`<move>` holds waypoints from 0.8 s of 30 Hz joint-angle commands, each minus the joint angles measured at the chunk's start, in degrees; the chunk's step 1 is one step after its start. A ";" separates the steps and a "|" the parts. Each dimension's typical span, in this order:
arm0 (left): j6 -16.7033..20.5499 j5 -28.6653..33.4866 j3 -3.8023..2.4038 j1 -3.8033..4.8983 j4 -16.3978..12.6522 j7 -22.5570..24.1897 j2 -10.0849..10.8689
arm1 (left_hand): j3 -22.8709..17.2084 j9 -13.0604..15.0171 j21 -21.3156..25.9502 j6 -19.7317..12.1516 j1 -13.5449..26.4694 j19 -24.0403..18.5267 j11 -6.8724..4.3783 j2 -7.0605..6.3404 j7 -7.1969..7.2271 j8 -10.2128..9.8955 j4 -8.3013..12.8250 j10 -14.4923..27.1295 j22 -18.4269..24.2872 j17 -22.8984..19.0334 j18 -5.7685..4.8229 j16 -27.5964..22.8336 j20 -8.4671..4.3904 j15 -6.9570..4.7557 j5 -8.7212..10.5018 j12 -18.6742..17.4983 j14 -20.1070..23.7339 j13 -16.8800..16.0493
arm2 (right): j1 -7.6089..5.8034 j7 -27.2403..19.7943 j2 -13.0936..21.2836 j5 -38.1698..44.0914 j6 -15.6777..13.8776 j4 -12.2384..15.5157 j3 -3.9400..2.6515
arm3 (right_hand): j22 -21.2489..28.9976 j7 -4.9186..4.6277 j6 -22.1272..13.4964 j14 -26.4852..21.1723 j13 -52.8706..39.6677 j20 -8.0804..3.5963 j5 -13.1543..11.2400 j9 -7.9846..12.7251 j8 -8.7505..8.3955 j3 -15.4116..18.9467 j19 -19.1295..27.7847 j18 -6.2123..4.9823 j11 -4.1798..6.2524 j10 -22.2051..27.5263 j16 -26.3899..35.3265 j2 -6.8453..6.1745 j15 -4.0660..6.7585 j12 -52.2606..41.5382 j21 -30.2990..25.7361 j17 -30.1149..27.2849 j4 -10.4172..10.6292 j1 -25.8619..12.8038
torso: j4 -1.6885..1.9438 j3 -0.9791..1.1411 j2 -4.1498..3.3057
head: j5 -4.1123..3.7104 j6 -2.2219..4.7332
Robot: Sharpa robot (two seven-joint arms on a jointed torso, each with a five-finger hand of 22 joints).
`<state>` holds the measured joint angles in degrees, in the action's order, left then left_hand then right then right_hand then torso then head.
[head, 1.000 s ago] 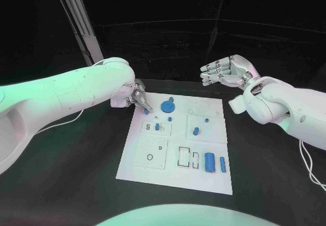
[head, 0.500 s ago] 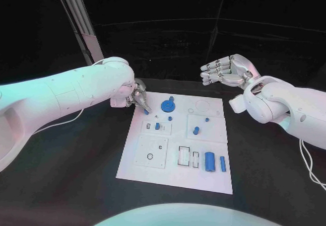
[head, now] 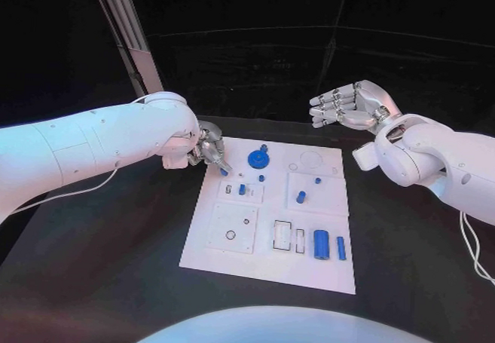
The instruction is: Assemble the parts on the task board
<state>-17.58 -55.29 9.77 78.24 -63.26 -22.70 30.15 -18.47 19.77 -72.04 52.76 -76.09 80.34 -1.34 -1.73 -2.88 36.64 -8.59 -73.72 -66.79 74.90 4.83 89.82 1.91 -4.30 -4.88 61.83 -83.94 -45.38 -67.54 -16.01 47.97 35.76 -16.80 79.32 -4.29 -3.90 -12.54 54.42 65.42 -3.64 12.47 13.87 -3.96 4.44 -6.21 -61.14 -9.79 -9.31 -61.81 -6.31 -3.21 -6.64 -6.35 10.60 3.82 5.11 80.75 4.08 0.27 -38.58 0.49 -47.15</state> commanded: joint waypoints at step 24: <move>10.00 -1.86 0.13 -1.09 -12.23 -0.78 6.30 | -10.51 1.09 -0.89 0.50 1.88 0.91 -0.21 -1.16 0.18 0.78 8.11 -0.97 -0.84 15.10 0.19 0.18 -0.22 -0.40 0.07 0.38 -6.06 -0.67 | -0.06 -0.94 -0.62 0.04 0.79 -1.24 0.00 | -0.05 -0.35 0.08 -0.18 0.07 0.01 0.07 0.11 -0.20 -0.02 -0.47 -0.68 -0.06 0.35 -0.40 0.35 0.03 -0.31 -0.44 -0.11 -0.34 -0.13 | -0.19 0.04 -0.15 | 0.44 -0.34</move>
<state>-8.06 -56.51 9.91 77.19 -75.31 -22.68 36.37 -21.31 20.91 -72.71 52.85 -74.48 80.91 -1.44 -3.28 -2.78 37.05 -7.79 -74.24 -67.53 74.91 4.82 89.82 1.74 -4.29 -4.85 61.83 -83.94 -46.00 -67.49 -16.26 47.43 35.76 -16.47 78.05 -4.27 -3.90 -12.54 54.43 65.42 -3.64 12.47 13.87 -3.91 4.44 -6.21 -61.14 -9.79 -9.32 -61.82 -6.53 -3.21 -6.64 -6.35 10.37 3.77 5.11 80.75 3.86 0.30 -38.70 1.07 -47.42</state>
